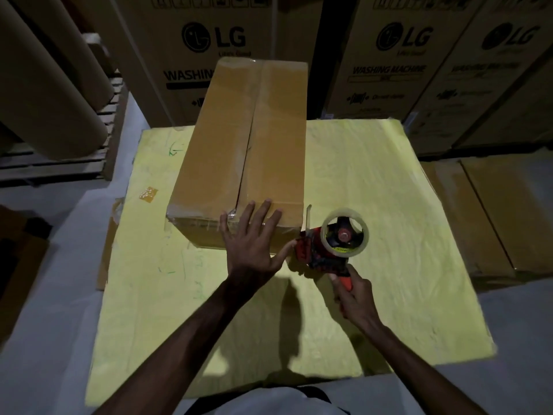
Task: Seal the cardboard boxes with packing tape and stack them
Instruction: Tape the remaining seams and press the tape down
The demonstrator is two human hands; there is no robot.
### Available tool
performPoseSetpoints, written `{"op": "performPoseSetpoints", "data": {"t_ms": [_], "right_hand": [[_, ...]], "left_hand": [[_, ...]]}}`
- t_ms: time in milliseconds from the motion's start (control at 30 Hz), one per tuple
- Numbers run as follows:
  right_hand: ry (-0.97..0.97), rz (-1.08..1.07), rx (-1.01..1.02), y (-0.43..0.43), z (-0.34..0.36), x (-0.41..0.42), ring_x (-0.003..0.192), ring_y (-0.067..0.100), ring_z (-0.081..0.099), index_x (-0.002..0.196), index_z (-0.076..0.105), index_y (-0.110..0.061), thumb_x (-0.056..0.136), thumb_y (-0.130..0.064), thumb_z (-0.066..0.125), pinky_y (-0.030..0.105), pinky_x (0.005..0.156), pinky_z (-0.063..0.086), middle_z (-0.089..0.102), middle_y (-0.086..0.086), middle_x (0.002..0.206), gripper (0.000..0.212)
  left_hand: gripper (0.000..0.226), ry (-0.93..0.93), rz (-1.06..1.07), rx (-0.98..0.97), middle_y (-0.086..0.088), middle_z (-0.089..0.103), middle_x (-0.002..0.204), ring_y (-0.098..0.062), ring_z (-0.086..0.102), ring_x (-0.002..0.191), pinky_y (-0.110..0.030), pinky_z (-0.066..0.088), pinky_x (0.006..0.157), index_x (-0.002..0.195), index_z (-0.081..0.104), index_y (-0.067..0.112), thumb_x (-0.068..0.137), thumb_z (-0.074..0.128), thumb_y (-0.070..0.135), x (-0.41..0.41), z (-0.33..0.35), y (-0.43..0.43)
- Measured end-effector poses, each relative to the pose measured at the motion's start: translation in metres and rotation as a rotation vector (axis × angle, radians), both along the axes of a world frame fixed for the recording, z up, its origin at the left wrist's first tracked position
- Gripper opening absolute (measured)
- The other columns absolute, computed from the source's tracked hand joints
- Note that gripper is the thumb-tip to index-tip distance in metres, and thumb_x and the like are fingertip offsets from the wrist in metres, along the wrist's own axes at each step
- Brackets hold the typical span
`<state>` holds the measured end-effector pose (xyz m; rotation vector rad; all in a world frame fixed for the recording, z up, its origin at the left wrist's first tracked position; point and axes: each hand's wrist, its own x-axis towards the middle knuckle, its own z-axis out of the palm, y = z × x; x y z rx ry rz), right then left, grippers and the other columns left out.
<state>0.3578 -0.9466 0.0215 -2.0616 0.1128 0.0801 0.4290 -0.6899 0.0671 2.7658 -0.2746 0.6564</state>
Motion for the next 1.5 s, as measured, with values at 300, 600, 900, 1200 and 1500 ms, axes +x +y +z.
{"op": "performPoseSetpoints", "data": {"t_ms": [300, 600, 900, 1200, 1500], "right_hand": [[-0.183, 0.031, -0.160, -0.013, -0.003, -0.022, 0.062, -0.003, 0.062, 0.134, 0.057, -0.011, 0.093, -0.049, 0.059, 0.005, 0.053, 0.037, 0.065, -0.028, 0.074, 0.057], [-0.259, -0.013, -0.289, -0.063, 0.017, -0.024, 0.066, -0.017, 0.056, 0.105, 0.065, -0.007, 0.095, -0.056, 0.056, 0.000, 0.055, 0.033, 0.047, -0.028, 0.067, 0.051], [-0.389, 0.146, -0.525, -0.088, 0.026, -0.010, 0.050, 0.017, 0.059, 0.099, 0.065, 0.000, 0.102, -0.063, 0.039, 0.019, 0.048, 0.039, 0.065, 0.005, 0.066, 0.068], [-0.334, 0.283, -0.625, -0.063, 0.031, 0.011, 0.060, 0.025, 0.067, 0.123, 0.047, -0.018, 0.094, -0.046, 0.048, 0.024, 0.053, 0.038, 0.071, 0.006, 0.081, 0.041], [-0.143, 0.156, -0.553, -0.022, 0.018, -0.015, 0.062, 0.026, 0.065, 0.142, 0.047, -0.015, 0.097, -0.056, 0.045, 0.032, 0.052, 0.044, 0.069, 0.007, 0.077, 0.061]], "left_hand": [[0.079, 0.177, 0.002, 0.040, 0.003, 0.006, 0.175, -0.022, 0.009, 0.160, -0.068, -0.015, 0.119, 0.161, 0.030, 0.037, 0.092, 0.046, 0.072, 0.006, 0.016, -0.004], [0.075, 0.204, 0.026, 0.057, 0.003, 0.008, 0.174, -0.021, 0.010, 0.160, -0.068, -0.014, 0.120, 0.161, 0.029, 0.038, 0.096, 0.036, 0.076, 0.004, 0.019, -0.007], [0.090, 0.203, 0.137, 0.046, 0.000, 0.020, 0.172, -0.024, 0.012, 0.159, -0.067, -0.020, 0.117, 0.156, 0.037, 0.037, 0.085, 0.039, 0.092, 0.003, 0.017, -0.020], [0.070, 0.212, 0.105, 0.062, -0.003, 0.018, 0.172, -0.026, 0.012, 0.159, -0.068, -0.015, 0.118, 0.157, 0.033, 0.035, 0.099, 0.029, 0.075, 0.006, 0.014, -0.019], [0.069, 0.138, 0.074, 0.094, -0.005, 0.026, 0.170, -0.028, 0.020, 0.156, -0.067, -0.013, 0.119, 0.157, 0.038, 0.032, 0.099, 0.032, 0.069, 0.003, 0.005, -0.016]]}}
